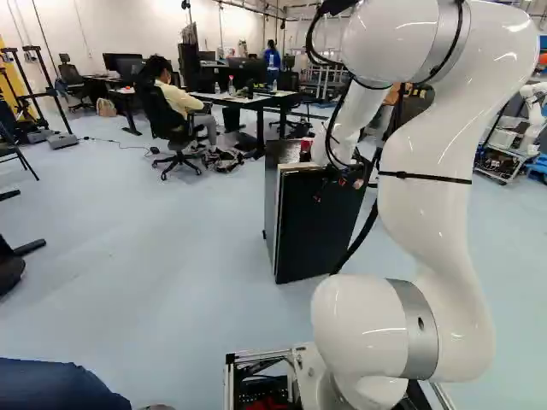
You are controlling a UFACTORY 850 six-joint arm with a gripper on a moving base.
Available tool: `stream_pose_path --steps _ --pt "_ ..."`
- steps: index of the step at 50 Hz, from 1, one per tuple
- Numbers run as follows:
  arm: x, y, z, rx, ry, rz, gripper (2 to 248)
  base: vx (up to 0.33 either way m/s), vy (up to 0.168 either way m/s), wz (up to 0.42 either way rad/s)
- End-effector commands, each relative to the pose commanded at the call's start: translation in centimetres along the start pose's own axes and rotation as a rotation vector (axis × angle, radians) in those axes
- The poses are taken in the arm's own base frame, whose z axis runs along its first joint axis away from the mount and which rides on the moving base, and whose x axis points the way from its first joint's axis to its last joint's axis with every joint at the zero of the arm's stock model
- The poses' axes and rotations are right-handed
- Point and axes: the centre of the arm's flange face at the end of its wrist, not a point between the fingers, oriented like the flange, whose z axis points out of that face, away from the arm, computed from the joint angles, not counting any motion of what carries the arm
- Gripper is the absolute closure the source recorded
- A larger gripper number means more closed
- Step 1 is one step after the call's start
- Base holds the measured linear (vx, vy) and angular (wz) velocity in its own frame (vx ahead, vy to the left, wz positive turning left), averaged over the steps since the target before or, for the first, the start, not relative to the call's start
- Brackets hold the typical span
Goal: Grab a drink from the fridge
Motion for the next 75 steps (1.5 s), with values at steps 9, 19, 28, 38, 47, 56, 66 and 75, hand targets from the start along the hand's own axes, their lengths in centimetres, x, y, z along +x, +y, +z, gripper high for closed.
stream_pose_path --steps 9,19,28,38,47,56,66,75 --pt "0.3 0.1 0.1 -0.002 0.011 -0.001 3 0.000 0.000 0.000" --pt "0.6 0.2 0.2 -0.005 0.026 -0.002 3 0.000 0.000 0.000" --pt "0.7 0.2 0.2 -0.007 0.039 -0.002 3 0.000 0.000 0.000" --pt "0.8 0.2 0.2 -0.009 0.052 -0.002 3 0.000 0.000 0.000" --pt "0.8 0.2 0.2 -0.010 0.053 -0.002 3 0.000 0.000 0.000" --pt "0.8 0.2 0.2 -0.010 0.053 -0.002 3 0.000 0.000 0.000" --pt "0.2 0.0 -0.2 -0.007 0.048 0.001 3 0.000 0.000 0.000" --pt "-1.0 -0.5 -0.9 -0.003 0.044 0.008 3 0.000 0.000 0.000"
